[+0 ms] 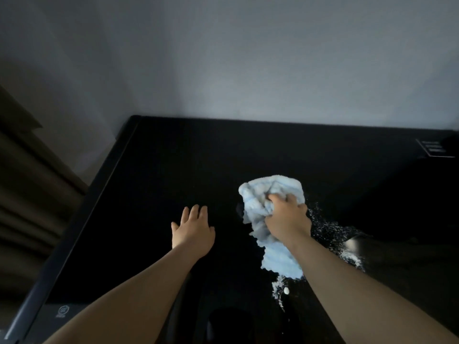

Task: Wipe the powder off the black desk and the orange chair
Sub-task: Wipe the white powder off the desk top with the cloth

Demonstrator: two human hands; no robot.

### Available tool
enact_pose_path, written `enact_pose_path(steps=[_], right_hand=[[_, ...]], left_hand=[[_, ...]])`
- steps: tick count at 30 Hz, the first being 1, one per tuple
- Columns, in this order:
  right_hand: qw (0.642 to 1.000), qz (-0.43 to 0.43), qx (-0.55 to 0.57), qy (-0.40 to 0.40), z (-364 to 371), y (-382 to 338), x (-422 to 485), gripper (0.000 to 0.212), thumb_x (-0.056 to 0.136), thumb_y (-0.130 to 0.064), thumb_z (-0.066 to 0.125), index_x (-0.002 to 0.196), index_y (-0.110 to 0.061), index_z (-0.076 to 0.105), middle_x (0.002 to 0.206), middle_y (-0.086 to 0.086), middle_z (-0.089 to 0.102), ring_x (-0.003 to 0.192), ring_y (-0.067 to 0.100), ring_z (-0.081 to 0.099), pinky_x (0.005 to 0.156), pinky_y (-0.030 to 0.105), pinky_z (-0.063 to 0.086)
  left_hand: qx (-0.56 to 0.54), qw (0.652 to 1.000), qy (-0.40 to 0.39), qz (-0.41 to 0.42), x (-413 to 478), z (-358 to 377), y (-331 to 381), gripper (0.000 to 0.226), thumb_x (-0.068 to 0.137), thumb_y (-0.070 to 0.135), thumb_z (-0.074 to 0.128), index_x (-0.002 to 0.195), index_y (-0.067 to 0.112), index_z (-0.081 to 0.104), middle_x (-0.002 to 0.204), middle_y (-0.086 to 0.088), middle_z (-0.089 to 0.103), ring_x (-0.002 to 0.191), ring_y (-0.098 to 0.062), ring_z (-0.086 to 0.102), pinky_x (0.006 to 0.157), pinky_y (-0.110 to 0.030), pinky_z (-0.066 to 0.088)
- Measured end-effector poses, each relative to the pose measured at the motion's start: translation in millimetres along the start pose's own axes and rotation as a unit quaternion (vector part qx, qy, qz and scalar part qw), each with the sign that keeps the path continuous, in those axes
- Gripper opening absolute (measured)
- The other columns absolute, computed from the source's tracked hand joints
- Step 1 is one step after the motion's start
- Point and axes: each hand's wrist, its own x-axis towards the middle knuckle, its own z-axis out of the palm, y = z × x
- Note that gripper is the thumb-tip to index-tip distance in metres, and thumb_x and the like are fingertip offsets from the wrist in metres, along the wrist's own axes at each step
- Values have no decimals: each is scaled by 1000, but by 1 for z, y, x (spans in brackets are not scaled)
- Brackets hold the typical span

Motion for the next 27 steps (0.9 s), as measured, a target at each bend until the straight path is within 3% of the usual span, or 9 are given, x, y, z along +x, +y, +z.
enact_pose_path(steps=[3, 8, 10, 13, 17, 22, 24, 27], right_hand=[[992, -19, 118, 28, -19, 4, 6, 52, 86, -23, 54, 133, -35, 37, 132, 3, 39, 111, 30, 42, 74, 36, 42], [957, -101, 255, 91, -62, 8, 32, 67, 80, -11, 61, 134, -37, 33, 139, 2, 30, 103, 26, 54, 73, 44, 56], [963, -101, 225, 108, -76, 18, 47, 76, 78, -8, 64, 138, -36, 27, 142, 7, 26, 107, 28, 53, 76, 45, 56], [981, -82, 92, 151, -89, 37, 72, 82, 78, -10, 66, 144, -32, 23, 149, 12, 21, 125, 32, 41, 90, 46, 47], [978, -95, -53, 180, -99, 54, 105, 77, 81, -10, 62, 145, -33, 25, 147, 11, 30, 118, 34, 42, 89, 45, 39], [964, -108, -140, 200, -85, 65, 140, 81, 80, -1, 58, 144, -34, 22, 138, 0, 46, 113, 28, 44, 85, 42, 34], [967, -114, -147, 173, -76, 67, 151, 84, 79, -2, 59, 145, -32, 18, 138, -1, 46, 117, 26, 41, 88, 44, 33], [987, -102, -118, 30, -55, 67, 160, 78, 78, -25, 64, 143, -29, 22, 148, -5, 29, 134, 24, 24, 99, 57, 31]], left_hand=[[5, 999, 0, 37, 7, 2, 21, 57, 100, 32, 32, 151, 18, 10, 159, 0, 2, 147, -21, -4, 118, -47, 11], [19, 997, -7, 77, 27, -3, 46, 57, 100, 31, 31, 151, 19, 10, 160, 0, 1, 147, -21, -4, 117, -45, 10], [29, 996, -12, 80, 37, -7, 55, 58, 100, 34, 32, 151, 20, 9, 159, 0, 1, 146, -23, -3, 116, -47, 13], [68, 996, -44, 47, 50, -10, 65, 66, 97, 46, 35, 151, 24, 3, 159, 0, -4, 146, -28, -6, 113, -55, 13], [123, 988, -94, -8, 59, -9, 77, 91, 87, 67, 40, 150, 22, -8, 158, -5, -16, 144, -37, -11, 111, -60, 14], [134, 986, -96, -14, 67, -17, 85, 108, 77, 69, 55, 150, 19, -7, 158, -9, -13, 143, -41, -5, 110, -52, 27], [139, 984, -107, -16, 68, -20, 87, 111, 76, 68, 57, 150, 18, -8, 158, -10, -14, 143, -42, -5, 110, -54, 27], [145, 983, -114, -18, 71, -20, 90, 113, 76, 68, 59, 150, 17, -10, 157, -12, -15, 142, -44, -5, 110, -56, 27]])
